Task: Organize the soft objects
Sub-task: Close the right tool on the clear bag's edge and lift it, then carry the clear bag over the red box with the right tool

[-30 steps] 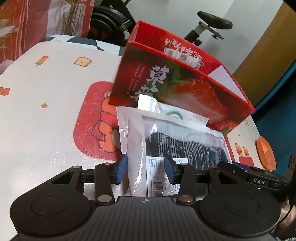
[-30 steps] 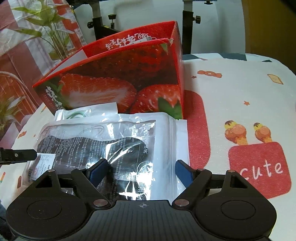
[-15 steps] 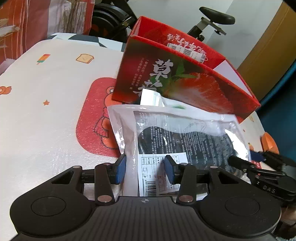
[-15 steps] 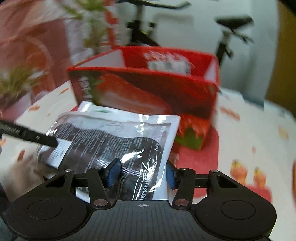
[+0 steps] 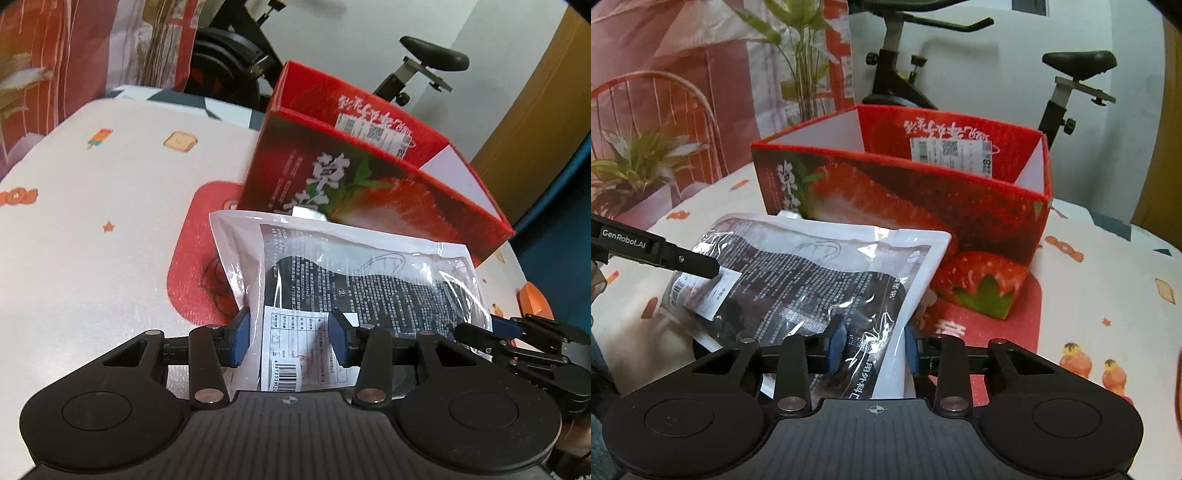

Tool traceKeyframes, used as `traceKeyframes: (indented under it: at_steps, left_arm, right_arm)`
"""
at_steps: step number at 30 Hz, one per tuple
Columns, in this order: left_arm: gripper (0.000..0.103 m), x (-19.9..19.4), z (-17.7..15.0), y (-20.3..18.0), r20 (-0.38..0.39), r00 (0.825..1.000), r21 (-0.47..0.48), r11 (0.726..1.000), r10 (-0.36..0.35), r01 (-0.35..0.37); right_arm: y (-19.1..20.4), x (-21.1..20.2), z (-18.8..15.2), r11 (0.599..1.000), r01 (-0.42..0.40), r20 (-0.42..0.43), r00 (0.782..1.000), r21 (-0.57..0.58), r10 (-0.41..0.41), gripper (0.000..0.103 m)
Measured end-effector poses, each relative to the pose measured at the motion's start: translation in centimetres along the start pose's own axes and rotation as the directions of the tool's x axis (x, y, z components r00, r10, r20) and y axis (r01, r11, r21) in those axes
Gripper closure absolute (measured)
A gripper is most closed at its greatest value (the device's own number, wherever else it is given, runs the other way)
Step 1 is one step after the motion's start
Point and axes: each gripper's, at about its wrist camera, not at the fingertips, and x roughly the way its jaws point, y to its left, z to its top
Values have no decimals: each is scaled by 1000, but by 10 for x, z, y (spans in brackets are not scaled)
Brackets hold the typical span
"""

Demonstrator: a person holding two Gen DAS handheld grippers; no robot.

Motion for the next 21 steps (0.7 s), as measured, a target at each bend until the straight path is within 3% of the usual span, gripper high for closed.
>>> traceKeyframes:
  at_steps: [7,15,21]
  left_arm:
    - [57,-15,10,8,50,999,-14,1000,3,-2]
    - [57,-40,30,1,163,986,17,999,35,-38]
    - [57,-41,30,-3,158,987,11,999,42,-45]
  right_arm:
    - [7,-4,10,999,-26,28,999,-31,27,75]
    - [13,-18,33,992,-81,72,993,-98,88,75]
    - [15,-21,34,993,-81,90,992,-83,89,76]
